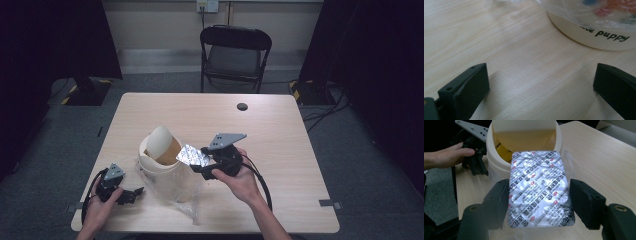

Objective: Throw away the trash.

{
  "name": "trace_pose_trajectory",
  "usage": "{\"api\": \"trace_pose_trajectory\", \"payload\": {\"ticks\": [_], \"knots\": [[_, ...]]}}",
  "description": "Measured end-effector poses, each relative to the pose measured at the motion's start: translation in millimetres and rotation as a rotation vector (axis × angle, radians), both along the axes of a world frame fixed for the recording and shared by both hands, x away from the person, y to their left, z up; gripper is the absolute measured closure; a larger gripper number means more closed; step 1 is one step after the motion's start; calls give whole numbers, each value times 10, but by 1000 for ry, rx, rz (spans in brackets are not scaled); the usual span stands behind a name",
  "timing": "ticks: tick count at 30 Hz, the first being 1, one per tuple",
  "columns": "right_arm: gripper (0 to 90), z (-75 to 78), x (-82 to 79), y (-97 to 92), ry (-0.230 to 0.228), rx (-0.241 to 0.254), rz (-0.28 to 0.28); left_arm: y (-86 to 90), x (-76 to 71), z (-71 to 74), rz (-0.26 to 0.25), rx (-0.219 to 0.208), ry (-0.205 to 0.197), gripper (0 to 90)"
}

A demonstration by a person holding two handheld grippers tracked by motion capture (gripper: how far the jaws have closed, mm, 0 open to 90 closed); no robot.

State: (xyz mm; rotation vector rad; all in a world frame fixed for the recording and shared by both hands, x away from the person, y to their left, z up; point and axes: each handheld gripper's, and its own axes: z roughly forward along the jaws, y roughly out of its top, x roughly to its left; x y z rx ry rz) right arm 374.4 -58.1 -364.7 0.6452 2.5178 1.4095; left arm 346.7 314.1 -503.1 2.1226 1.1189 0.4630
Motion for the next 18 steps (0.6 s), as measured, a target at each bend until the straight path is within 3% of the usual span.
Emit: {"api": "trace_pose_trajectory", "payload": {"ticks": [18], "knots": [[339,-10,143,369,26,-47,45,-1,0,0,0,0,0,0]]}}
